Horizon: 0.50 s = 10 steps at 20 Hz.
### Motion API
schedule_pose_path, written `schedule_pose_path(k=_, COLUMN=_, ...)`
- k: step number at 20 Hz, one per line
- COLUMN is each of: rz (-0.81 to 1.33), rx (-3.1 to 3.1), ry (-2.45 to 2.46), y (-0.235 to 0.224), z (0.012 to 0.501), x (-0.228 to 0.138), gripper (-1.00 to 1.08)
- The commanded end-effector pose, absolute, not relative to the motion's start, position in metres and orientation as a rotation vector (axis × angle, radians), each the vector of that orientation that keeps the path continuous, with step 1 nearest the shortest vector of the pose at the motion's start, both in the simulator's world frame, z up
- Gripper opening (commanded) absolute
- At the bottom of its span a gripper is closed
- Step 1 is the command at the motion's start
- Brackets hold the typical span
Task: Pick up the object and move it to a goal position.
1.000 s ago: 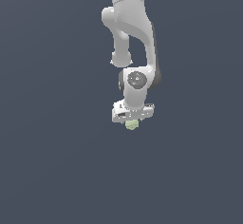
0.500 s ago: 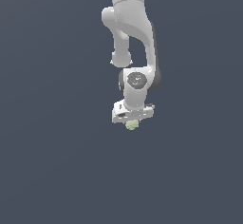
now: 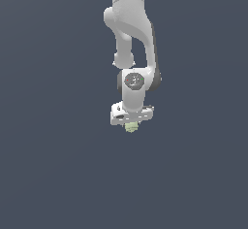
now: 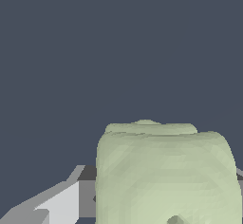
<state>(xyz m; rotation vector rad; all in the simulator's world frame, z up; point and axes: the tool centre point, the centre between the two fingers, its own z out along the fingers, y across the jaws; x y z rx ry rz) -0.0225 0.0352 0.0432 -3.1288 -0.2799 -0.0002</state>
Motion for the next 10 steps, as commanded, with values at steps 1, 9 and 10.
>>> schedule_pose_path(k=1, rz=-0.001, rx=-3.129, ry=-0.277, y=0.019, z=0.046, x=-0.023, gripper=-1.0)
schedule_pose_path(k=9, rz=0.0, rx=-3.129, ry=-0.277, y=-0.014, z=0.051, x=-0.024, gripper=-1.0)
schedule_pose_path(k=10, rz=0.0, rx=-3.129, ry=-0.277, y=-0.014, z=0.051, x=-0.024, gripper=-1.0)
